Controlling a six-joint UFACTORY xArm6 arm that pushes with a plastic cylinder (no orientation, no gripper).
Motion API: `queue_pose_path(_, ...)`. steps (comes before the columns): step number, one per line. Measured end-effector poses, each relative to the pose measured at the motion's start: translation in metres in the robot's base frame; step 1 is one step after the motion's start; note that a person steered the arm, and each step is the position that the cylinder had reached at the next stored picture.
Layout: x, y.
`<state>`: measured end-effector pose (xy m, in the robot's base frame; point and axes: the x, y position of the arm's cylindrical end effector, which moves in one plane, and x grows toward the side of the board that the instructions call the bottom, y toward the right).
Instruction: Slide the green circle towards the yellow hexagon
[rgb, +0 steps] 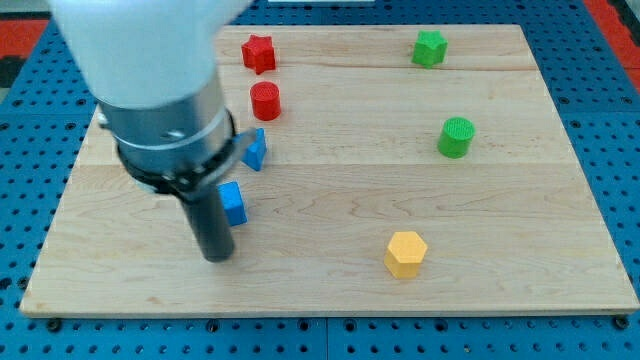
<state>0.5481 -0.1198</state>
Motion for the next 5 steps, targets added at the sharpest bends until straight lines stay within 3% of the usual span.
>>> queue_pose_path(1,-0.029,-0.015)
queue_pose_path(3,-0.05,0.013)
queue_pose_path(4,0.002,0.043)
queue_pose_path(5,0.012,0.12)
